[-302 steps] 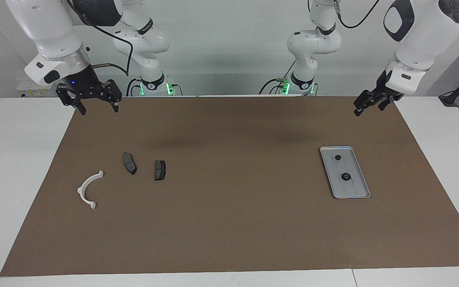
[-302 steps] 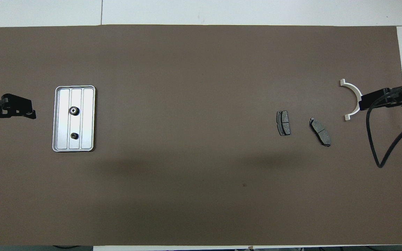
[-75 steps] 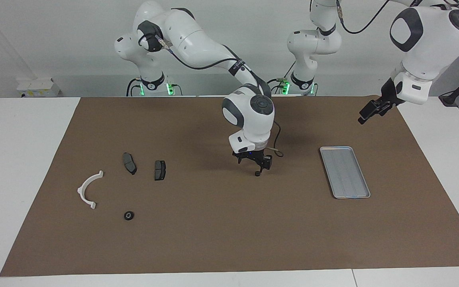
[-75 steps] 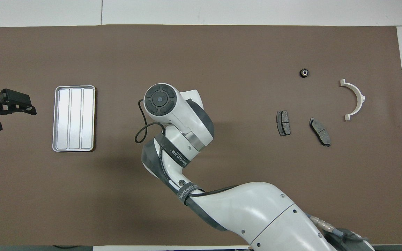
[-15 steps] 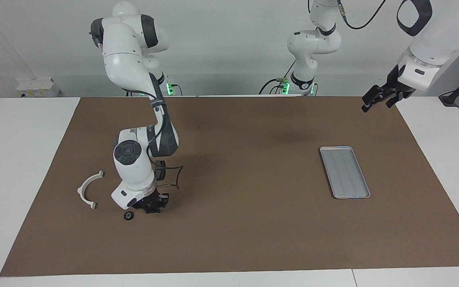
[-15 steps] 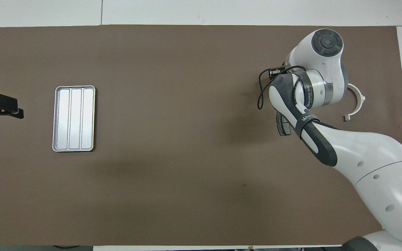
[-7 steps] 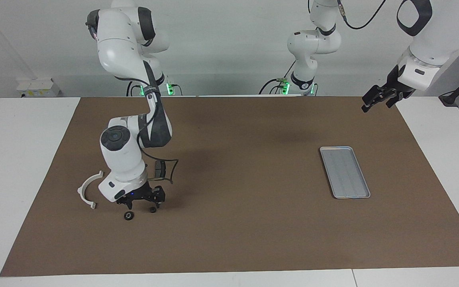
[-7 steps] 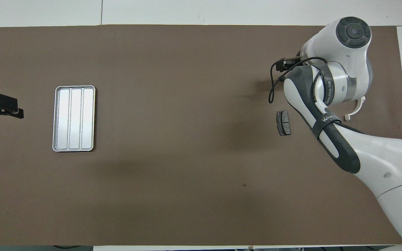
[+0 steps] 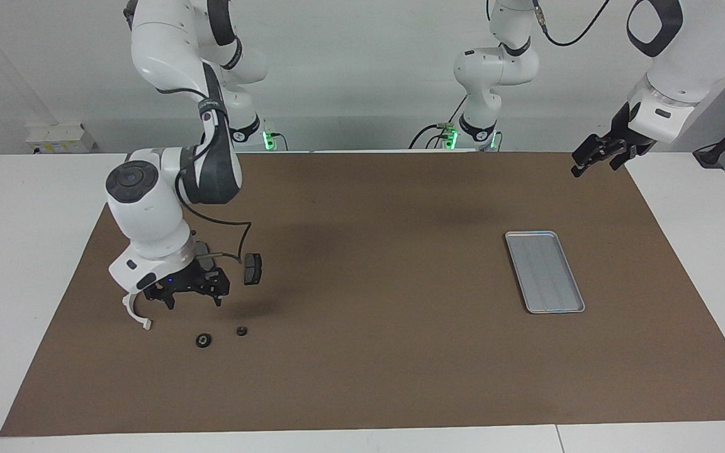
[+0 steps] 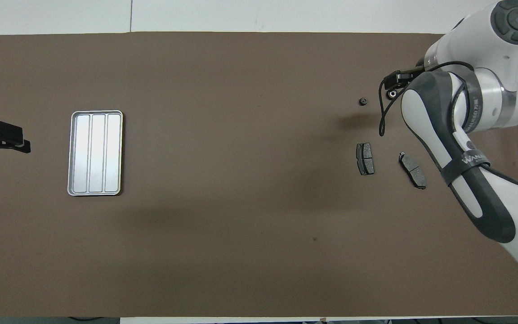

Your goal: Place bearing gear from tray to pile

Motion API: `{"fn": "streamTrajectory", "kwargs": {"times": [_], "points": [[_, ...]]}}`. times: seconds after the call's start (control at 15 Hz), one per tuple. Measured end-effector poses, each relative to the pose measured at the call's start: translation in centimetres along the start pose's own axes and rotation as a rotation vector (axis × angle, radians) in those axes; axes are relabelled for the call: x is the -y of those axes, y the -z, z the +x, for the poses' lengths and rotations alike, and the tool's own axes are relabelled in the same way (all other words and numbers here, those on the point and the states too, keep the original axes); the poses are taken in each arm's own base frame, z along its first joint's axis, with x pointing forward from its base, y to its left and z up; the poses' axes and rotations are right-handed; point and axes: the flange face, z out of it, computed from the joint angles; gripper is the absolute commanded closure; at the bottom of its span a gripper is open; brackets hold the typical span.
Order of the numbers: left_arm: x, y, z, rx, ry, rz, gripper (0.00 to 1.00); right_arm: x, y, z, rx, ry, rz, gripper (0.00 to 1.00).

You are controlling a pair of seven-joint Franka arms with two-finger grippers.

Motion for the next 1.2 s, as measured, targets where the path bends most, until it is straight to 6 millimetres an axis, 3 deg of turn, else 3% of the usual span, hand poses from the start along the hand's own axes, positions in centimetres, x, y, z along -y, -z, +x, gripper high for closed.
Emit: {"fn": "streamTrajectory", "kwargs": {"times": [0.4, 0.6, 0.94, 1.2], "points": [[0.0, 0.0, 0.0, 0.0, 0.0, 0.0, 0.0, -2.3, 13.2, -5.3, 0.041, 0.004, 0.006, 0.0], [0.0, 0.0, 0.0, 0.0, 0.0, 0.0, 0.0, -4.0, 18.2, -8.6, 0.04, -0.009, 0.057, 0.0], [0.0, 0.0, 0.0, 0.0, 0.0, 0.0, 0.0, -4.4, 22.9, -13.0, 0.042, -0.014, 0.071, 0.0], [0.0, 0.0, 0.0, 0.0, 0.0, 0.0, 0.0, -3.7, 23.4, -14.4, 0.09, -0.001, 0.073, 0.0]]}}
